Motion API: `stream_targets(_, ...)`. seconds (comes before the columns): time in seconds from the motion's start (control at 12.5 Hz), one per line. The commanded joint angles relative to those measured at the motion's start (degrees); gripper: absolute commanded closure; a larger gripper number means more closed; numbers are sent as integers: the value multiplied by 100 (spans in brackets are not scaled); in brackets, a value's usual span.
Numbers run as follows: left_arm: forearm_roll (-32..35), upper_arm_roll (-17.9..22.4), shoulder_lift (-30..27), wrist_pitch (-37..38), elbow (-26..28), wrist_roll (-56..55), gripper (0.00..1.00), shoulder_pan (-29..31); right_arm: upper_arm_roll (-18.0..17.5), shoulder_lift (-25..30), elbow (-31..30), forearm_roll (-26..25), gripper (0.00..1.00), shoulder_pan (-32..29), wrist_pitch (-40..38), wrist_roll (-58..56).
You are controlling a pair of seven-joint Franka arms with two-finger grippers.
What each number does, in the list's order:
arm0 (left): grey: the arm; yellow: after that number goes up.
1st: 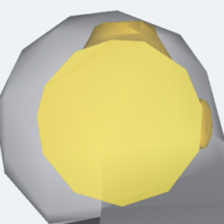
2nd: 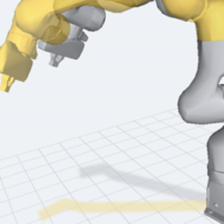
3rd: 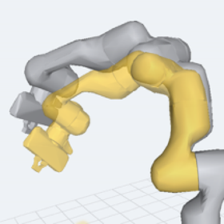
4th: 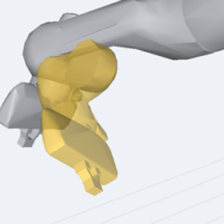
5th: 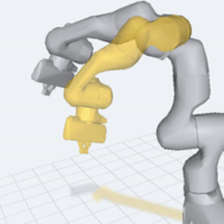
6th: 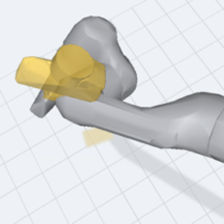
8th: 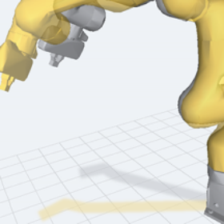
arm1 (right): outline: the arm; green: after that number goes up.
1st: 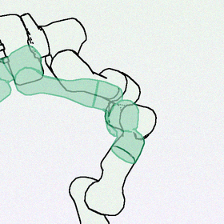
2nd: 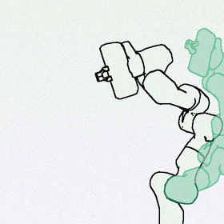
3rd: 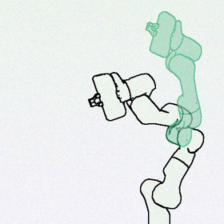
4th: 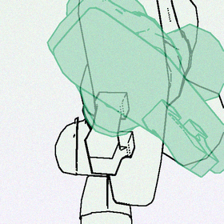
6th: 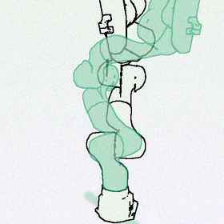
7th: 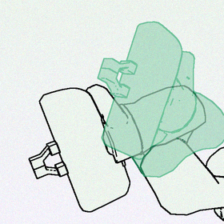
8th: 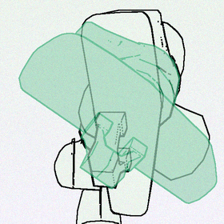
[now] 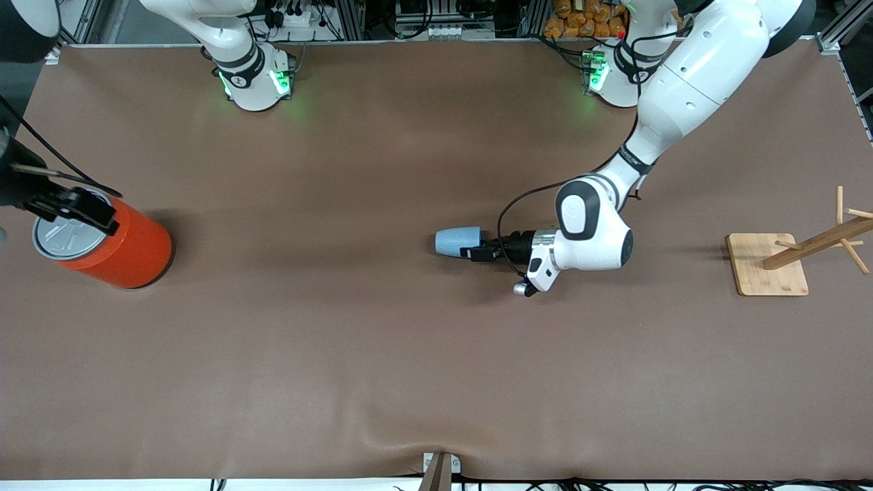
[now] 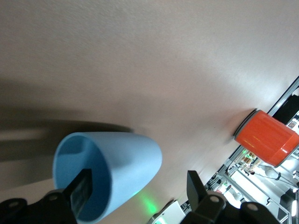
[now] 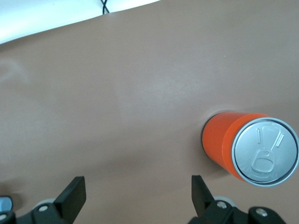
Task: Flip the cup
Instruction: 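Carry the blue cup with the left gripper toward the wooden stand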
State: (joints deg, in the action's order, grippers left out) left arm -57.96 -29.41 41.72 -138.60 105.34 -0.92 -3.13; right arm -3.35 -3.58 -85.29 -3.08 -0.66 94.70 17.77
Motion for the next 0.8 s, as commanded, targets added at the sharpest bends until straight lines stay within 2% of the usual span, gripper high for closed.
stream_targets(0.0, -242, -3, 20, -150, -31, 128, 18, -100, 105, 1097, -1474, 149, 0, -39, 366, 218)
stream_targets(0.16, -242, 14, 47, -159, -31, 128, 33, -109, 299, 800, -1089, 176, 0, -48, 303, 165)
stream_targets(0.24, -242, 23, 47, -159, -40, 128, 49, -118, 299, 650, -808, 167, 0, -39, 129, 165)
stream_targets(0.32, -242, 23, 55, -159, -40, 128, 71, -118, 299, 579, -588, 158, 0, -48, -160, 217)
stream_targets(0.4, -242, 23, 55, -185, -49, 206, 100, -127, 334, 500, -446, 193, 0, -83, -328, 174)
stream_targets(0.48, -242, 23, 55, -246, -57, 294, 100, -118, 465, 508, -428, 489, 0, -100, -486, 104)
stream_targets(0.56, -242, 23, 55, -299, -66, 373, 100, -127, 649, 508, -393, 1049, 0, -109, -505, 8)
stream_targets(0.64, -250, 23, 47, -308, -84, 391, 100, -101, 703, 430, -375, 1194, 0, -92, -471, -72)
stream_targets(0.72, -259, 23, -6, -308, -84, 400, 100, -5, 695, 385, -314, 1065, 0, -74, -479, -64)
